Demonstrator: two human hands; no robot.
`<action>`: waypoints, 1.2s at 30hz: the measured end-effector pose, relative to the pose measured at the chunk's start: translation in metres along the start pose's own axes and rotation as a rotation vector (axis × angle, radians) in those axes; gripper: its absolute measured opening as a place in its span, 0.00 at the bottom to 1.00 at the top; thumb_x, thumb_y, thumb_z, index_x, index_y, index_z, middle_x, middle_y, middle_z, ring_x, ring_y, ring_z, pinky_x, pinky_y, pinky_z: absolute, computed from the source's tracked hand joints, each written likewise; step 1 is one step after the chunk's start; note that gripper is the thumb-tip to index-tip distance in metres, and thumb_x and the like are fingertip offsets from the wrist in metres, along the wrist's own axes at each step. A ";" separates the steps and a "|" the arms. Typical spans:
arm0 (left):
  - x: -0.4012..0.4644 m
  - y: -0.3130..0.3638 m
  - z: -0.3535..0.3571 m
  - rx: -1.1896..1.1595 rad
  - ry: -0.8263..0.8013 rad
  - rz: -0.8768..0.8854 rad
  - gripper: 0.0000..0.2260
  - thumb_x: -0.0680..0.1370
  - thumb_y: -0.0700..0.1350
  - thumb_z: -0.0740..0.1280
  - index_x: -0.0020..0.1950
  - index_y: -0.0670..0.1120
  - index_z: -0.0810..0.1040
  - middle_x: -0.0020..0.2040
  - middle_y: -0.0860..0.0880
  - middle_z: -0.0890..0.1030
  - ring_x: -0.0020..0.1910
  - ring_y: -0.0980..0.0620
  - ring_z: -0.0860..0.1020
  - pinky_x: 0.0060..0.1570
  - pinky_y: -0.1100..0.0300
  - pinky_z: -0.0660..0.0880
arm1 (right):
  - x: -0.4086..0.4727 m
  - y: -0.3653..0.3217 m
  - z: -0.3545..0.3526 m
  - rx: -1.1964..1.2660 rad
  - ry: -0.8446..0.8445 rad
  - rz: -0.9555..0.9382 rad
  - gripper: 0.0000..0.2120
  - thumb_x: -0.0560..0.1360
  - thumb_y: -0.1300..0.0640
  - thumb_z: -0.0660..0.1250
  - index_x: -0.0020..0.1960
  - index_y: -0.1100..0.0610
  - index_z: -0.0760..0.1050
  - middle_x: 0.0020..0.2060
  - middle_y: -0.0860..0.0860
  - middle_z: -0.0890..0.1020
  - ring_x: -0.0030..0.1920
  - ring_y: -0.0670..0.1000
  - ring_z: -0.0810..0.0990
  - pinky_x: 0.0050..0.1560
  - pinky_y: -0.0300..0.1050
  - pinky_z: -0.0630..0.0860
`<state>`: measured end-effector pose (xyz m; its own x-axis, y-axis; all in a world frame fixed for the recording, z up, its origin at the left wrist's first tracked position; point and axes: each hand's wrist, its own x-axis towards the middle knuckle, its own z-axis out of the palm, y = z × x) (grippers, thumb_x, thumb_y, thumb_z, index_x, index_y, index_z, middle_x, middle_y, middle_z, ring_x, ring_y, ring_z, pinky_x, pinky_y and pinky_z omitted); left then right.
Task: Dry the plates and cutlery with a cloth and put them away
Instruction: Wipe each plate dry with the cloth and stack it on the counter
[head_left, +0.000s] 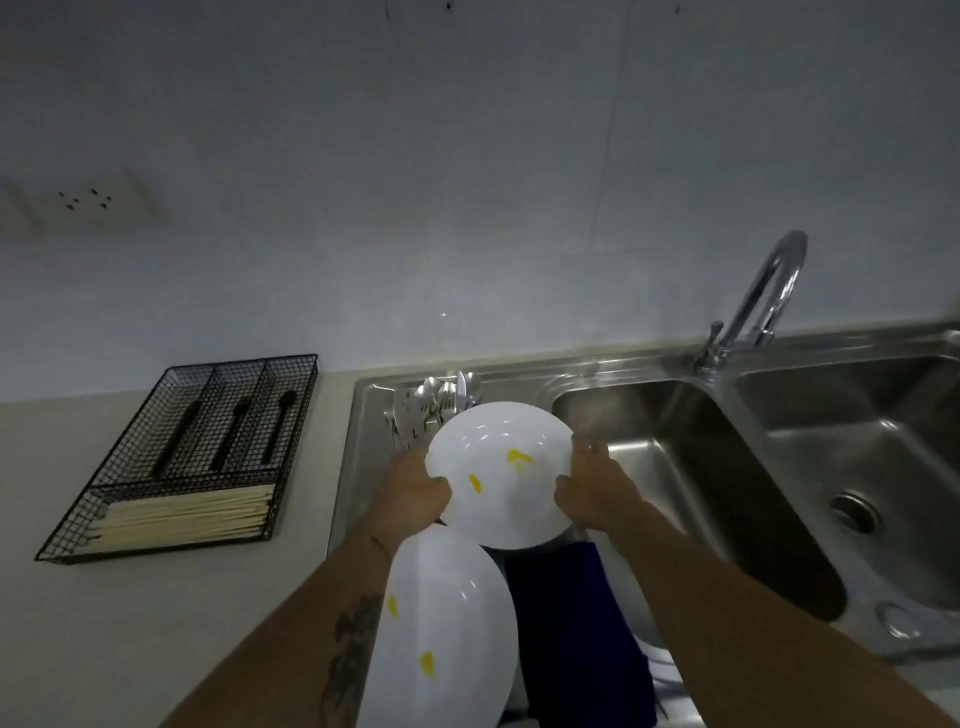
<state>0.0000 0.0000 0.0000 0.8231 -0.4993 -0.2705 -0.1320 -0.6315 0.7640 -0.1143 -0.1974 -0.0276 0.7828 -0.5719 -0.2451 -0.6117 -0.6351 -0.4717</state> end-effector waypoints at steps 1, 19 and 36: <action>0.005 -0.002 0.002 -0.014 0.009 0.001 0.13 0.76 0.34 0.62 0.55 0.49 0.75 0.44 0.52 0.79 0.46 0.51 0.81 0.30 0.72 0.69 | 0.003 -0.001 0.002 0.001 0.016 0.007 0.29 0.74 0.56 0.62 0.72 0.57 0.57 0.65 0.59 0.66 0.62 0.62 0.73 0.59 0.54 0.72; 0.030 -0.007 0.012 -0.158 0.079 -0.076 0.29 0.76 0.34 0.64 0.77 0.46 0.64 0.70 0.45 0.68 0.65 0.46 0.70 0.56 0.58 0.71 | 0.012 -0.013 0.002 0.049 0.128 0.073 0.37 0.73 0.61 0.64 0.76 0.51 0.49 0.61 0.56 0.60 0.54 0.59 0.74 0.53 0.51 0.76; -0.067 0.021 0.000 -0.764 0.459 0.047 0.26 0.78 0.31 0.57 0.71 0.53 0.75 0.65 0.53 0.76 0.56 0.53 0.78 0.46 0.67 0.76 | -0.077 -0.022 -0.016 0.381 0.320 -0.241 0.32 0.75 0.68 0.54 0.77 0.51 0.55 0.56 0.50 0.61 0.52 0.49 0.67 0.58 0.39 0.65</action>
<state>-0.0582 0.0201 0.0343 0.9878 -0.1245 -0.0931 0.0979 0.0333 0.9946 -0.1628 -0.1483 0.0150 0.7854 -0.6007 0.1496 -0.2884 -0.5689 -0.7702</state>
